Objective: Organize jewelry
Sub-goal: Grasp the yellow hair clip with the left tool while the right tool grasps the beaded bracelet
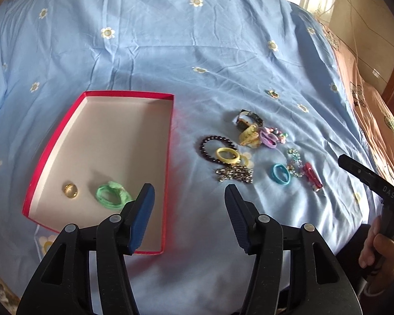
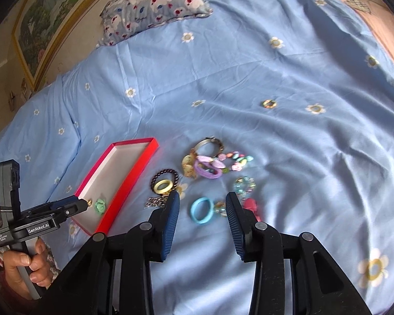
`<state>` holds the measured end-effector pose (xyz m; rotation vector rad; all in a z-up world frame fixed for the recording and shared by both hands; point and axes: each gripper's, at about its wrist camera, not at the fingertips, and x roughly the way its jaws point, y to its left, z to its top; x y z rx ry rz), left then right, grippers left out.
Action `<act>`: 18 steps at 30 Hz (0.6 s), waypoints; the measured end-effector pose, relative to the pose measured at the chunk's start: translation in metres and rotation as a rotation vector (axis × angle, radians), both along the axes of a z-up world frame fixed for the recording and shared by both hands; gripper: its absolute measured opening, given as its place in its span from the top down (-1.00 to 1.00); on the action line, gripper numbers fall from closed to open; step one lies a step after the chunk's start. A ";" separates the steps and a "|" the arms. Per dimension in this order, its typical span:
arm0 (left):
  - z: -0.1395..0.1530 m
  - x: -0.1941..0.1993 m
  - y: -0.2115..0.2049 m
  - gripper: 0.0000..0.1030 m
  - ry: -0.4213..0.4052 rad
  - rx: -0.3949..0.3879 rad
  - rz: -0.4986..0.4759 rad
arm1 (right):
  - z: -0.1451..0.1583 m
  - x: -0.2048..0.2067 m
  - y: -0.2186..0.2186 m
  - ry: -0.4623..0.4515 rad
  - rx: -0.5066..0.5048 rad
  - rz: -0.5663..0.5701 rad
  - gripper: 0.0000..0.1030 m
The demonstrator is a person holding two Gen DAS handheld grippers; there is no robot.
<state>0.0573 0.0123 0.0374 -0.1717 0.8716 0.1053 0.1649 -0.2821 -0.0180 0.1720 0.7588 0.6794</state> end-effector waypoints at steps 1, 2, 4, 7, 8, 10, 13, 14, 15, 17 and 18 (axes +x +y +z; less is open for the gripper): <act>0.001 0.001 -0.003 -0.06 0.000 0.001 -0.010 | 0.000 -0.001 -0.006 -0.002 -0.004 -0.018 0.24; 0.001 0.004 -0.006 -0.06 0.001 0.003 -0.024 | -0.001 -0.001 -0.012 0.001 -0.005 -0.032 0.24; 0.003 0.010 -0.012 -0.06 0.002 0.003 -0.052 | -0.001 -0.002 -0.022 0.006 -0.013 -0.064 0.24; 0.005 0.028 -0.021 -0.06 -0.004 -0.004 -0.102 | -0.002 -0.004 -0.033 0.011 -0.022 -0.112 0.23; 0.006 0.032 -0.024 -0.06 -0.006 -0.004 -0.114 | -0.002 -0.004 -0.036 0.016 -0.022 -0.128 0.23; 0.006 0.040 -0.029 -0.06 -0.010 -0.010 -0.134 | -0.004 -0.006 -0.038 0.024 -0.021 -0.143 0.23; 0.005 0.045 -0.033 -0.06 -0.009 -0.020 -0.167 | -0.010 -0.006 -0.035 0.038 -0.031 -0.147 0.23; 0.004 0.048 -0.033 -0.06 -0.010 -0.017 -0.174 | -0.011 -0.005 -0.034 0.043 -0.034 -0.147 0.23; 0.004 0.050 -0.034 -0.06 -0.010 -0.018 -0.175 | -0.012 -0.005 -0.031 0.047 -0.037 -0.146 0.23; 0.004 0.056 -0.032 -0.06 -0.018 -0.035 -0.180 | -0.013 -0.003 -0.026 0.055 -0.036 -0.143 0.23; 0.004 0.059 -0.032 -0.06 -0.022 -0.041 -0.183 | -0.013 -0.002 -0.023 0.057 -0.034 -0.139 0.23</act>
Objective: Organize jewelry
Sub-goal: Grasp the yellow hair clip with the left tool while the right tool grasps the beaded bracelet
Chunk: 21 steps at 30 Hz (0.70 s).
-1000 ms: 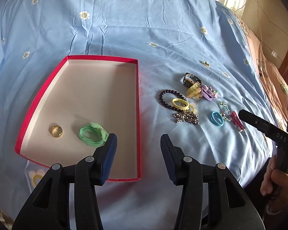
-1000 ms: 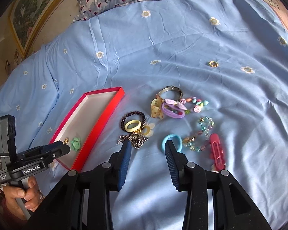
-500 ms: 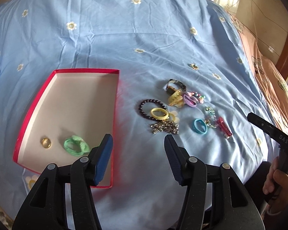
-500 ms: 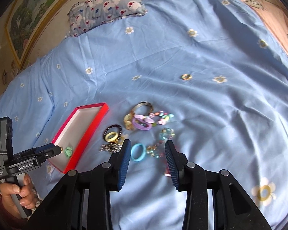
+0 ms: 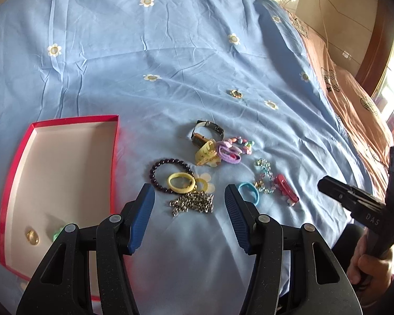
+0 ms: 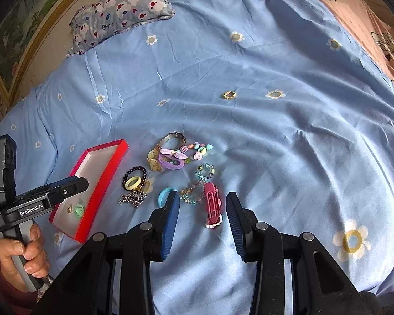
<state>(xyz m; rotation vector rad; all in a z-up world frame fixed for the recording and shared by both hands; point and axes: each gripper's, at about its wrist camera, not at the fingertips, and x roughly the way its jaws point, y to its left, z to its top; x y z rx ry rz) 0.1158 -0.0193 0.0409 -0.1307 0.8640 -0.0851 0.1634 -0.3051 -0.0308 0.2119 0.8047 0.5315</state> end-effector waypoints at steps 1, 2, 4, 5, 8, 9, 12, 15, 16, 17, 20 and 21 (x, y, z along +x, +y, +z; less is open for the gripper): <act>-0.001 0.002 0.000 -0.06 0.000 -0.004 -0.004 | 0.001 0.001 0.003 -0.001 -0.001 0.005 0.23; -0.003 0.005 0.000 -0.06 0.002 -0.007 -0.010 | 0.001 0.002 0.007 -0.002 -0.004 0.011 0.23; -0.008 0.010 0.000 -0.06 0.003 -0.009 -0.021 | 0.001 0.006 0.014 -0.005 -0.010 0.021 0.23; -0.012 0.013 -0.001 -0.06 0.008 -0.008 -0.027 | 0.001 0.009 0.017 -0.008 -0.015 0.023 0.23; -0.024 0.024 -0.003 -0.06 0.020 -0.009 -0.058 | -0.004 0.018 0.023 0.003 -0.027 0.017 0.23; -0.028 0.028 -0.004 -0.06 0.024 -0.009 -0.068 | -0.007 0.022 0.025 0.012 -0.026 0.014 0.23; -0.039 0.042 -0.006 -0.06 0.033 -0.019 -0.101 | -0.013 0.029 0.030 0.023 -0.047 0.011 0.23; -0.049 0.057 -0.010 -0.06 0.049 -0.029 -0.140 | -0.022 0.038 0.036 0.045 -0.057 0.010 0.23; -0.052 0.062 -0.012 -0.06 0.052 -0.028 -0.154 | -0.023 0.040 0.038 0.049 -0.063 0.010 0.23; -0.055 0.068 -0.014 -0.06 0.053 -0.019 -0.161 | -0.025 0.043 0.041 0.052 -0.070 0.009 0.23; -0.065 0.085 -0.015 -0.06 0.067 -0.014 -0.165 | -0.031 0.054 0.049 0.063 -0.095 0.010 0.23; -0.067 0.090 -0.014 -0.06 0.069 -0.021 -0.165 | -0.033 0.057 0.050 0.069 -0.104 0.008 0.23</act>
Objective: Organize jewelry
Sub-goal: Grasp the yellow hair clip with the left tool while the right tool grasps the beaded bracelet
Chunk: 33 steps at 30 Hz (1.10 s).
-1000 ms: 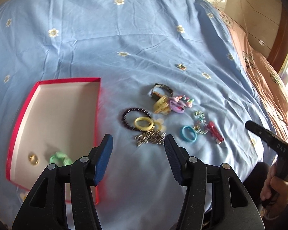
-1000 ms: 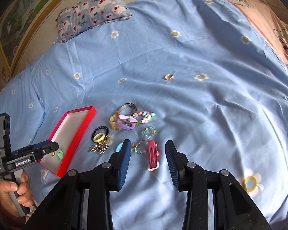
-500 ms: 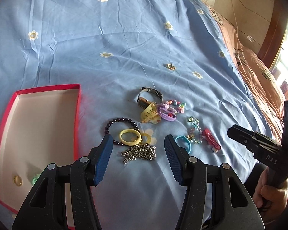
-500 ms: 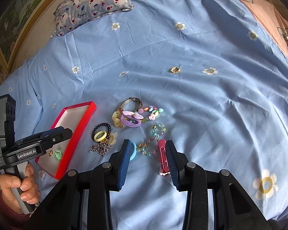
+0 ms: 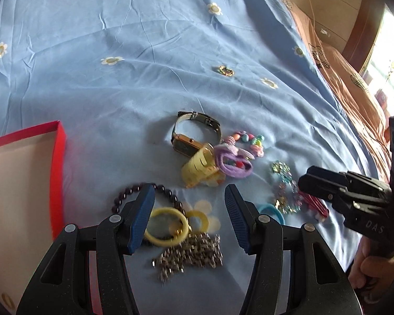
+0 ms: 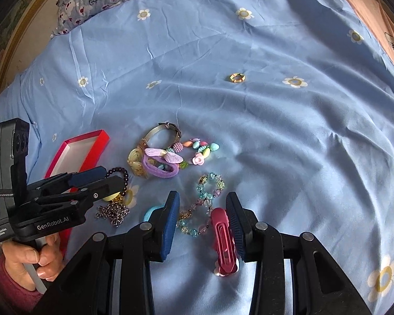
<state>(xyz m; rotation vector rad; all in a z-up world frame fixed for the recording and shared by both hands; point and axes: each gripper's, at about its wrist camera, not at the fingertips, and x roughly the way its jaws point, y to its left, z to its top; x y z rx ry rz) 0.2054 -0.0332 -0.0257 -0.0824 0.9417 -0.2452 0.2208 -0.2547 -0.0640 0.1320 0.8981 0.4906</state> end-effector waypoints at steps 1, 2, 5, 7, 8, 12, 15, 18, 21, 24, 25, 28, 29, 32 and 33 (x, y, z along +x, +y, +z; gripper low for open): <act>-0.001 0.005 0.001 -0.06 0.001 -0.010 -0.001 | -0.002 0.004 0.001 0.007 -0.006 0.000 0.23; -0.002 0.010 0.002 -0.06 0.000 -0.019 -0.004 | -0.003 0.007 0.003 0.013 -0.012 0.004 0.23; -0.006 0.023 0.001 -0.06 0.005 -0.026 -0.017 | -0.012 0.016 0.010 0.038 -0.039 0.020 0.23; -0.009 0.029 -0.001 -0.06 0.010 -0.028 -0.029 | -0.018 0.019 0.014 0.053 -0.052 0.026 0.25; -0.010 0.031 -0.002 -0.06 0.011 -0.034 -0.037 | -0.020 0.020 0.015 0.055 -0.057 0.027 0.25; -0.015 0.035 -0.010 0.27 0.023 -0.046 -0.077 | -0.023 0.019 0.015 0.044 -0.071 0.019 0.41; -0.014 0.032 -0.013 0.27 0.008 -0.039 -0.086 | -0.023 0.019 0.014 0.041 -0.079 0.007 0.73; -0.007 0.025 -0.009 0.27 -0.006 -0.050 -0.081 | -0.021 0.017 0.012 0.039 -0.064 -0.003 0.84; 0.005 0.013 0.000 0.27 -0.024 -0.068 -0.064 | -0.015 0.013 0.011 0.026 -0.043 -0.002 0.85; 0.016 -0.004 0.014 0.27 -0.040 -0.085 -0.037 | -0.005 0.007 0.013 0.005 -0.018 0.001 0.85; 0.018 -0.008 0.017 0.27 -0.043 -0.090 -0.030 | -0.001 0.004 0.014 -0.004 -0.011 0.002 0.85; 0.027 -0.026 0.034 0.27 -0.055 -0.108 0.012 | 0.011 -0.003 0.017 -0.029 0.019 0.013 0.85; 0.029 -0.030 0.039 0.27 -0.057 -0.112 0.025 | 0.015 -0.005 0.019 -0.037 0.025 0.016 0.85; 0.035 -0.044 0.056 0.27 -0.067 -0.129 0.065 | 0.027 -0.011 0.028 -0.061 0.047 0.036 0.85; 0.037 -0.048 0.061 0.28 -0.070 -0.133 0.076 | 0.030 -0.013 0.031 -0.069 0.052 0.042 0.85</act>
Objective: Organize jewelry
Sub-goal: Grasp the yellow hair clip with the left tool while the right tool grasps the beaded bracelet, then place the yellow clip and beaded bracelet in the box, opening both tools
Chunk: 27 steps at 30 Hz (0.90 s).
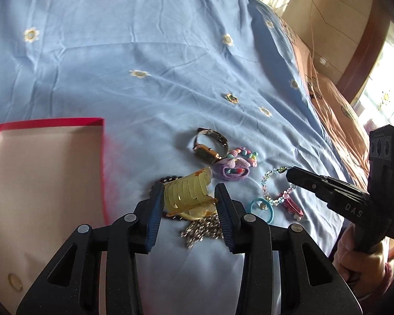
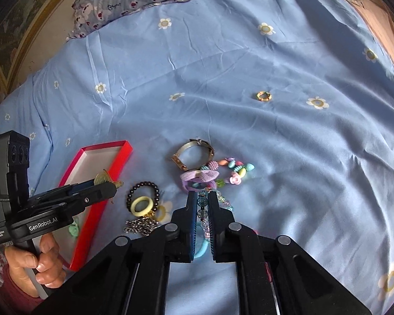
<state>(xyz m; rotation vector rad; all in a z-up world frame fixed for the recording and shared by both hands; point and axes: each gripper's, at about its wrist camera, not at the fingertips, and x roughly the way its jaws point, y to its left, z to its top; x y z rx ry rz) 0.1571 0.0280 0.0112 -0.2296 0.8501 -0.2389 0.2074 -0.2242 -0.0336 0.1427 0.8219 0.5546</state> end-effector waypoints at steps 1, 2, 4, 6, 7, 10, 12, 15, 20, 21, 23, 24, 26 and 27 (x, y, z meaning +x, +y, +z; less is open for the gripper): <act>0.002 -0.004 0.005 0.27 -0.005 0.000 0.011 | 0.003 -0.002 0.003 -0.008 0.002 0.007 0.85; 0.004 -0.009 0.010 0.27 -0.010 0.005 0.023 | 0.007 -0.004 0.007 -0.016 0.007 0.014 0.85; 0.008 -0.018 0.018 0.27 -0.021 0.020 0.045 | 0.013 -0.007 0.012 -0.034 0.019 0.020 0.85; 0.011 -0.025 0.028 0.28 -0.029 0.024 0.067 | 0.018 -0.009 0.020 -0.044 0.029 0.033 0.85; 0.012 -0.029 0.033 0.28 -0.032 0.018 0.077 | 0.021 -0.011 0.024 -0.047 0.037 0.041 0.85; 0.015 -0.038 0.048 0.28 -0.037 0.014 0.111 | 0.026 -0.015 0.038 -0.057 0.041 0.071 0.85; 0.016 -0.046 0.058 0.27 -0.041 0.019 0.133 | 0.028 -0.019 0.047 -0.063 0.045 0.092 0.85; 0.017 -0.056 0.072 0.27 -0.041 0.021 0.168 | 0.033 -0.023 0.062 -0.072 0.050 0.126 0.85; 0.015 -0.068 0.092 0.28 -0.039 0.026 0.219 | 0.039 -0.030 0.089 -0.081 0.057 0.186 0.85; 0.015 -0.069 0.095 0.27 -0.037 0.027 0.228 | 0.039 -0.032 0.094 -0.081 0.058 0.197 0.85; 0.013 -0.072 0.103 0.28 -0.034 0.028 0.244 | 0.039 -0.034 0.104 -0.076 0.066 0.219 0.85; 0.013 -0.074 0.106 0.27 -0.033 0.030 0.252 | 0.039 -0.034 0.109 -0.074 0.069 0.230 0.85; 0.011 -0.076 0.113 0.28 -0.030 0.033 0.270 | 0.038 -0.035 0.119 -0.071 0.070 0.249 0.85; 0.011 -0.077 0.115 0.27 -0.029 0.035 0.276 | 0.038 -0.036 0.123 -0.070 0.072 0.259 0.85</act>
